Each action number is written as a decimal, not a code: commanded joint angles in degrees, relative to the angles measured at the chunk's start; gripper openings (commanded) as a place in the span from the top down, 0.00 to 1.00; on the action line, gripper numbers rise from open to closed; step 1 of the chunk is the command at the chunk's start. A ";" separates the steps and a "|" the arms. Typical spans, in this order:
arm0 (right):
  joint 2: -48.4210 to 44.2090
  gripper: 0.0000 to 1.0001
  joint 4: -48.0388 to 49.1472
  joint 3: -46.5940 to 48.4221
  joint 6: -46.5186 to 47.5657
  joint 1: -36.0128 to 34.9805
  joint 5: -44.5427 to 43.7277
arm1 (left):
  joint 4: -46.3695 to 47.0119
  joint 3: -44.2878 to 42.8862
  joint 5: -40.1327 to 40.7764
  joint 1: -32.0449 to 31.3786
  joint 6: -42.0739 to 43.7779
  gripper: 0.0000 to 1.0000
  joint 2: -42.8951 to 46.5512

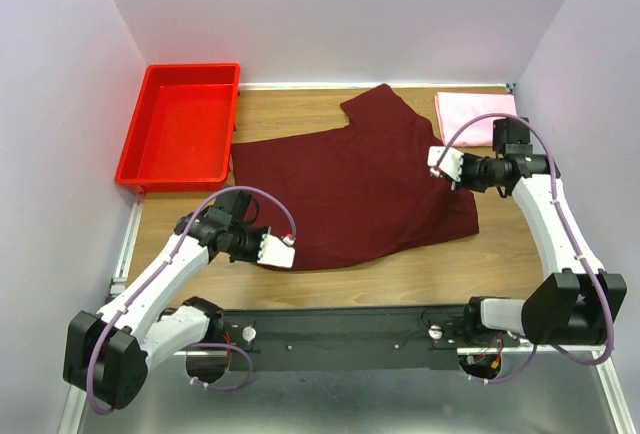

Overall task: Fold and stack the t-shirts
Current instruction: Fold the tshirt

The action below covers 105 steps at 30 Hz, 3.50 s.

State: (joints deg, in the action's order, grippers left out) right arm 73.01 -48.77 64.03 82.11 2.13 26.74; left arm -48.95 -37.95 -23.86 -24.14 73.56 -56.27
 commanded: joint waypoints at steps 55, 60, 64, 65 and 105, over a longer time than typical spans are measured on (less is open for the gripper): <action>19.36 0.99 9.31 12.70 -3.44 -0.90 -5.03 | 15.29 -8.98 20.52 4.63 -27.06 1.00 -20.10; 20.33 0.99 10.10 13.05 -4.14 -1.69 -5.12 | 15.37 -9.77 20.25 4.54 -27.33 1.00 -21.33; 21.20 0.99 10.45 13.40 -4.67 -2.04 -5.64 | 15.55 -9.77 20.52 4.54 -27.15 1.00 -21.95; 21.47 0.99 10.54 13.40 -4.67 -2.04 -5.74 | 15.64 -9.68 20.69 4.54 -27.07 1.00 -22.21; 33.08 0.33 -7.20 30.02 -33.59 2.34 -13.65 | 8.01 -23.13 9.29 6.56 -36.38 0.53 -25.12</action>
State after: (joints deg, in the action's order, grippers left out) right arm 108.36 -44.66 93.27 51.33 1.83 11.77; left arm -35.70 -58.41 -7.16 -17.12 39.55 -83.85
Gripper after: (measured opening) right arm 0.672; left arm 0.471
